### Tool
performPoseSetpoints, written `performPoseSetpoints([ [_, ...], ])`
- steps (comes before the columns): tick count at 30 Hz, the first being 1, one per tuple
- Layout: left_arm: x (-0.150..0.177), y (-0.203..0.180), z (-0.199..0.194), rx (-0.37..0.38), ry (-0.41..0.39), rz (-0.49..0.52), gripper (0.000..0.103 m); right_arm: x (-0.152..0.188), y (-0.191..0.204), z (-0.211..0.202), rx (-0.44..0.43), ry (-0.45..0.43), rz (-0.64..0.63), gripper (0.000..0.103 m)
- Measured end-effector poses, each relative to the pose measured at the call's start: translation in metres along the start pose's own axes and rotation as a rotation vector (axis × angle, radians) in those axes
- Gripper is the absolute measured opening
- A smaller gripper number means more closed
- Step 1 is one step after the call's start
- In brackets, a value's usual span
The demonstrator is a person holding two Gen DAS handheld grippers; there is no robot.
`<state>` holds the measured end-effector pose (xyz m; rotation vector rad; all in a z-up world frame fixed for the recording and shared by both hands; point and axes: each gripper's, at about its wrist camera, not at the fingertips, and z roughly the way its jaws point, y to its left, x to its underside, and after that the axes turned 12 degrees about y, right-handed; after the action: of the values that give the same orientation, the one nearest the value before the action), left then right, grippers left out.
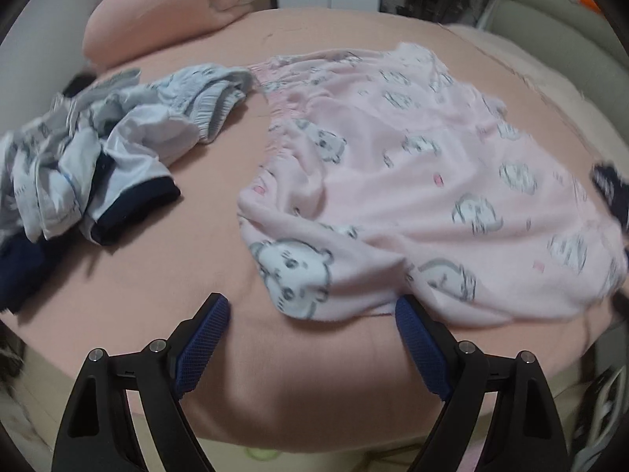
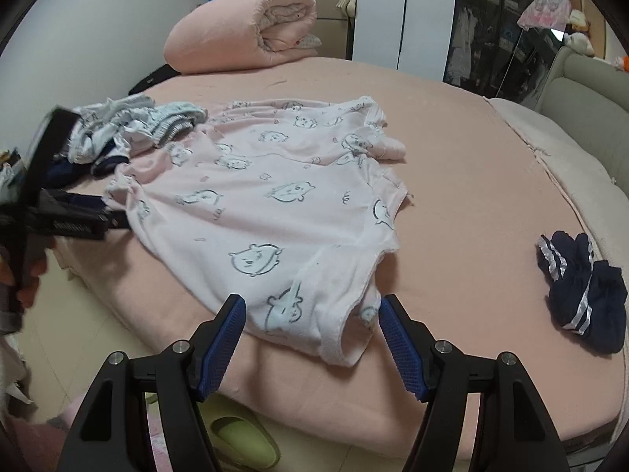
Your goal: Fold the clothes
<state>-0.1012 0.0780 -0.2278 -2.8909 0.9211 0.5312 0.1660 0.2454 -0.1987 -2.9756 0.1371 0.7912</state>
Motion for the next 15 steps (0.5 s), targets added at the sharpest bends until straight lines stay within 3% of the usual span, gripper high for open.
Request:
performPoseSetpoints([
  [3,0.006,-0.007,0.000,-0.028,-0.033,0.037,0.088,0.002,0.002,-0.006,-0.025,0.001,-0.007,0.070],
  [8,0.003,0.003,0.003,0.017,-0.017,-0.017,0.090,-0.002,0.003,0.002,-0.053,0.016,0.018,0.070],
  [15,0.005,0.002,0.002,0.006,-0.026,-0.033,0.091,-0.010,0.009,0.020,-0.072,0.033,0.042,0.069],
])
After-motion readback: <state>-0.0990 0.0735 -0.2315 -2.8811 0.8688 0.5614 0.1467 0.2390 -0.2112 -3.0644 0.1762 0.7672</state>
